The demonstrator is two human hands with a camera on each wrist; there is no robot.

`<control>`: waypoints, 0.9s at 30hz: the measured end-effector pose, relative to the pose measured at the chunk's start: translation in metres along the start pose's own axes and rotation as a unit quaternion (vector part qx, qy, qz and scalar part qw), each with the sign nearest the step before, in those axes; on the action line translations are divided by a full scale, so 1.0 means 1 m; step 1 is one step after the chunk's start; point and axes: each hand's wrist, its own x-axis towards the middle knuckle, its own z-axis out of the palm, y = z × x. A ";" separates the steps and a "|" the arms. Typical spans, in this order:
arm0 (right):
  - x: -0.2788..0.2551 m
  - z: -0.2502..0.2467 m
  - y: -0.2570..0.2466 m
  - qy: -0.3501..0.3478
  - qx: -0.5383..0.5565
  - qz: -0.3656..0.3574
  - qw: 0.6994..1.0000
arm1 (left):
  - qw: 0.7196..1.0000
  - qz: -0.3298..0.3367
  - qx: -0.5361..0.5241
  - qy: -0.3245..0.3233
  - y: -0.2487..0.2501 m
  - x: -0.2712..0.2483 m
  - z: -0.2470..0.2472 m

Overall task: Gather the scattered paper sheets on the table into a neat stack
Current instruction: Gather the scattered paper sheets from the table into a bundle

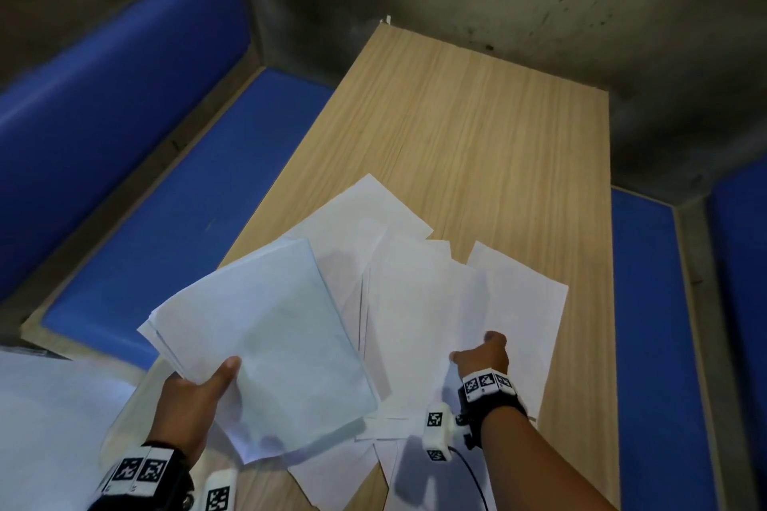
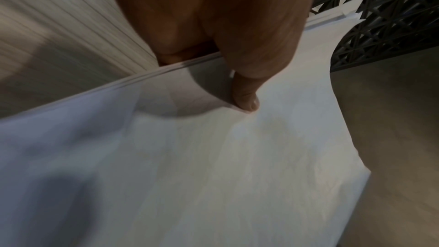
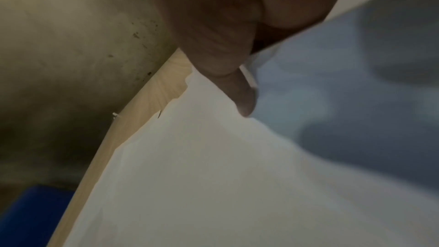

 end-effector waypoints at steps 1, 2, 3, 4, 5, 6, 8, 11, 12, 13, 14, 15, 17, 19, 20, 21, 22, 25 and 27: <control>0.002 -0.002 0.001 -0.010 -0.002 -0.003 1.000 | 1.000 0.000 -0.003 -0.001 0.000 0.001 0.002; 0.005 -0.004 0.002 -0.012 -0.009 -0.009 1.000 | 1.000 -0.002 -0.007 -0.003 0.000 0.001 0.003; 0.007 -0.009 0.003 -0.014 -0.013 -0.010 1.000 | 1.000 -0.004 -0.009 -0.005 -0.001 0.002 0.004; 0.009 -0.014 0.004 -0.012 -0.012 -0.012 1.000 | 1.000 -0.005 -0.011 -0.007 -0.002 0.003 0.006; 0.011 -0.021 0.005 0.002 -0.011 -0.009 1.000 | 1.000 -0.007 -0.012 -0.010 -0.002 0.004 0.007; 0.015 -0.028 0.007 0.028 -0.016 -0.007 0.999 | 1.000 -0.007 -0.013 -0.013 -0.002 0.005 0.008; 0.024 -0.045 0.014 0.071 -0.071 0.018 0.995 | 1.000 -0.008 -0.014 -0.019 -0.001 0.005 0.010; 0.041 -0.065 0.030 0.106 -0.126 0.060 0.984 | 0.999 -0.008 -0.016 -0.028 0.002 0.003 0.014; 0.041 -0.071 0.031 0.103 -0.114 0.067 0.986 | 0.999 -0.007 -0.015 -0.029 0.002 0.002 0.015; 0.037 -0.077 0.029 0.102 -0.088 0.067 0.989 | 0.999 -0.006 -0.014 -0.030 0.004 0.002 0.016; 0.039 -0.082 0.031 0.091 -0.072 0.062 0.991 | 0.999 -0.006 -0.014 -0.032 0.004 0.001 0.017; 0.037 -0.085 0.031 0.084 -0.048 0.060 0.994 | 0.999 -0.006 -0.016 -0.032 0.005 0.001 0.018; 0.037 -0.089 0.034 0.091 0.007 0.052 0.994 | 0.999 -0.003 -0.015 -0.032 0.005 -0.001 0.019; 0.037 -0.092 0.037 0.106 0.086 0.052 0.989 | 1.000 0.000 -0.006 -0.029 0.004 -0.001 0.019; 0.038 -0.095 0.039 0.108 0.104 0.051 0.987 | 1.000 0.001 -0.002 -0.029 0.003 0.000 0.019; 0.036 -0.098 0.039 0.094 0.103 0.057 0.989 | 1.000 0.000 -0.002 -0.031 0.002 0.000 0.018; 0.036 -0.102 0.041 0.080 0.101 0.056 0.990 | 0.999 0.000 -0.004 -0.034 0.001 0.000 0.018; 0.024 -0.119 0.047 0.088 0.132 0.050 0.986 | 0.999 0.002 -0.001 -0.041 -0.001 0.000 0.018; 0.014 -0.130 0.058 0.124 0.158 0.040 0.979 | 0.999 0.003 0.001 -0.039 -0.003 0.000 0.018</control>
